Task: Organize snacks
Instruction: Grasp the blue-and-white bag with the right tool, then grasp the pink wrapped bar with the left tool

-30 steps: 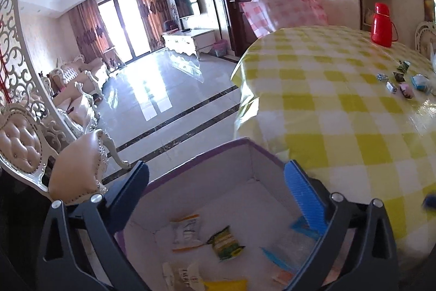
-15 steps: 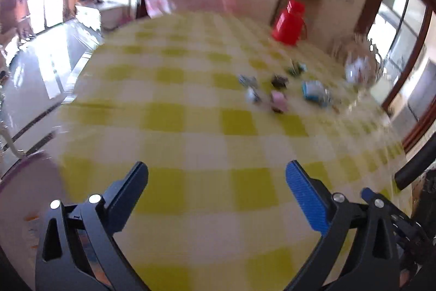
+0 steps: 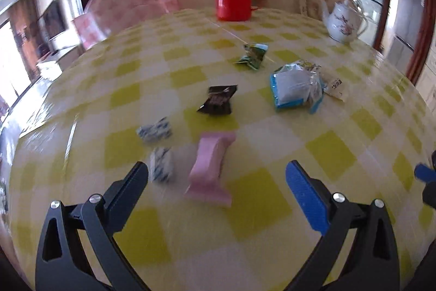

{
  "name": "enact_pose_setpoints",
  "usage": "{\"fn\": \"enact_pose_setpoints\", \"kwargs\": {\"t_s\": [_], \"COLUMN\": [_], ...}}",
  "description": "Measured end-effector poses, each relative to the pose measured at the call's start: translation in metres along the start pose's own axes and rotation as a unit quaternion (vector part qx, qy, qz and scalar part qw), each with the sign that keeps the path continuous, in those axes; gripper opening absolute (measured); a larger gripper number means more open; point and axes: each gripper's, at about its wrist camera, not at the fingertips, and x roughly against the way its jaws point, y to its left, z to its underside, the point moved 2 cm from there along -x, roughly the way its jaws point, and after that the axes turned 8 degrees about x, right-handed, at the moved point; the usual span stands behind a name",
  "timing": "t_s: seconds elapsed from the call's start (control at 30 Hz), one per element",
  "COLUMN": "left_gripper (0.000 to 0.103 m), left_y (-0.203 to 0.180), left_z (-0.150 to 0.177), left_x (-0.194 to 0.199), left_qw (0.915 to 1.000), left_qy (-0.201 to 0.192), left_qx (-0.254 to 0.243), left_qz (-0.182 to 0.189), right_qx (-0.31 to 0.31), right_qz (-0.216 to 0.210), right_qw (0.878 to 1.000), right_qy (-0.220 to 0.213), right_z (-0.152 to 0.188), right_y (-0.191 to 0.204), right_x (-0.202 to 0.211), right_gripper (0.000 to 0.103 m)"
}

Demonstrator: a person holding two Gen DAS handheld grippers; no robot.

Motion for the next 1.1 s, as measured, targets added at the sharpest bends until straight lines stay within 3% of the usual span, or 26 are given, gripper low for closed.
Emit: {"fn": "enact_pose_setpoints", "kwargs": {"t_s": [0.17,0.23,0.47,0.63,0.83,0.87,0.97,1.1], "left_gripper": [0.099,0.093,0.093,0.097,0.100,0.100,0.101,0.101], "left_y": [-0.009,-0.009,-0.002,-0.001,0.001,0.002,0.006,0.006], "left_z": [-0.006,-0.005,-0.006,-0.006,-0.006,-0.006,-0.006,-0.006], "left_x": [-0.033,-0.044,-0.048,-0.048,-0.046,-0.046,-0.044,-0.043], "left_qw": [0.9987,0.9972,0.9968,0.9960,0.9951,0.9948,0.9937,0.9935], "left_qy": [0.034,0.060,0.068,0.070,0.068,0.068,0.064,0.063], "left_qx": [-0.034,-0.029,0.000,0.004,0.012,0.013,0.024,0.027], "left_qz": [0.017,0.032,0.040,0.055,0.070,0.075,0.088,0.091], "right_qx": [-0.010,-0.013,-0.019,0.003,0.074,0.087,0.108,0.069], "right_qz": [-0.004,0.005,0.036,0.107,0.197,0.196,0.177,0.130], "right_qw": [1.000,0.999,0.998,0.993,0.972,0.971,0.974,0.987], "right_qy": [0.022,0.029,0.045,0.052,0.101,0.103,0.089,0.070], "right_z": [-0.024,-0.032,-0.072,-0.095,-0.105,-0.104,-0.099,-0.086], "right_y": [-0.005,-0.004,0.013,0.024,0.037,0.037,0.029,0.003], "right_x": [-0.042,-0.063,-0.137,-0.170,-0.209,-0.209,-0.194,-0.157], "right_gripper": [0.087,0.087,0.087,0.087,0.090,0.087,0.060,0.057]}}
